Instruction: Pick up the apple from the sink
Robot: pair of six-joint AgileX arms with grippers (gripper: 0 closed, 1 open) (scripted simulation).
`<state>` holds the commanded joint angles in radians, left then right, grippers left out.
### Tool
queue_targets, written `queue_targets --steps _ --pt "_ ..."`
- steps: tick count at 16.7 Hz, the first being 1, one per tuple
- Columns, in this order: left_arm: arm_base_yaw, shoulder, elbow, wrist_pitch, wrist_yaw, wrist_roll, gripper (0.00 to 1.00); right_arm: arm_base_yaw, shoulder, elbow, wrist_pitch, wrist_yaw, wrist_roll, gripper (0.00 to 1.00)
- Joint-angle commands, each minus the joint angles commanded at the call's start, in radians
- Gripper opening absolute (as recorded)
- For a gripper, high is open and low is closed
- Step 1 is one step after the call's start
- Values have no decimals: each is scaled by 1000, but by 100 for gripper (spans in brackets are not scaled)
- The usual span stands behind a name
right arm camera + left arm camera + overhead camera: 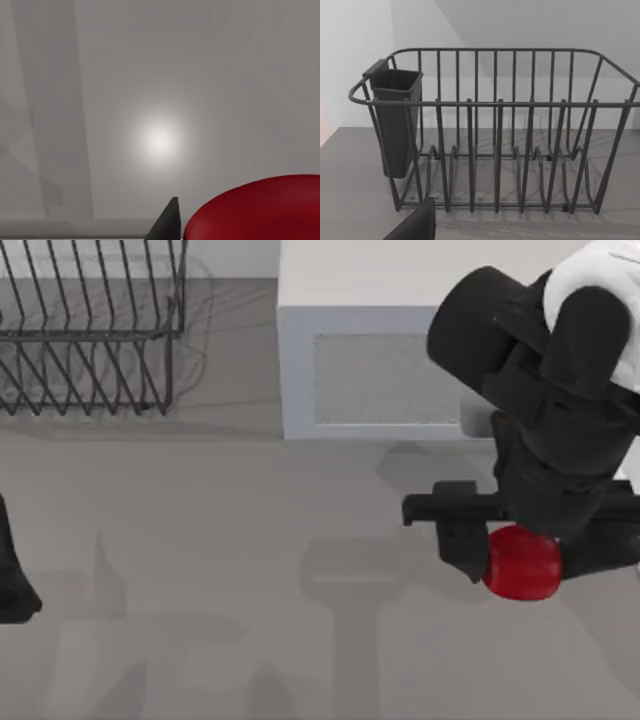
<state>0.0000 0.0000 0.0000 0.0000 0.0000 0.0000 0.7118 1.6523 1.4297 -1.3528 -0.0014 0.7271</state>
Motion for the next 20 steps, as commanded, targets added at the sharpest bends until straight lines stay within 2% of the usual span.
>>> queue_targets --steps 3,10,15,20 --pt "0 0 0 0 0 0 100 1 12 -64 69 0 0 0" --pt "0 0 0 0 0 0 100 7 69 -327 408 1 5 0" --pt "0 0 0 0 0 0 100 8 77 -354 436 2 6 0" --pt "0 0 0 0 0 0 100 8 77 -354 436 2 6 38"
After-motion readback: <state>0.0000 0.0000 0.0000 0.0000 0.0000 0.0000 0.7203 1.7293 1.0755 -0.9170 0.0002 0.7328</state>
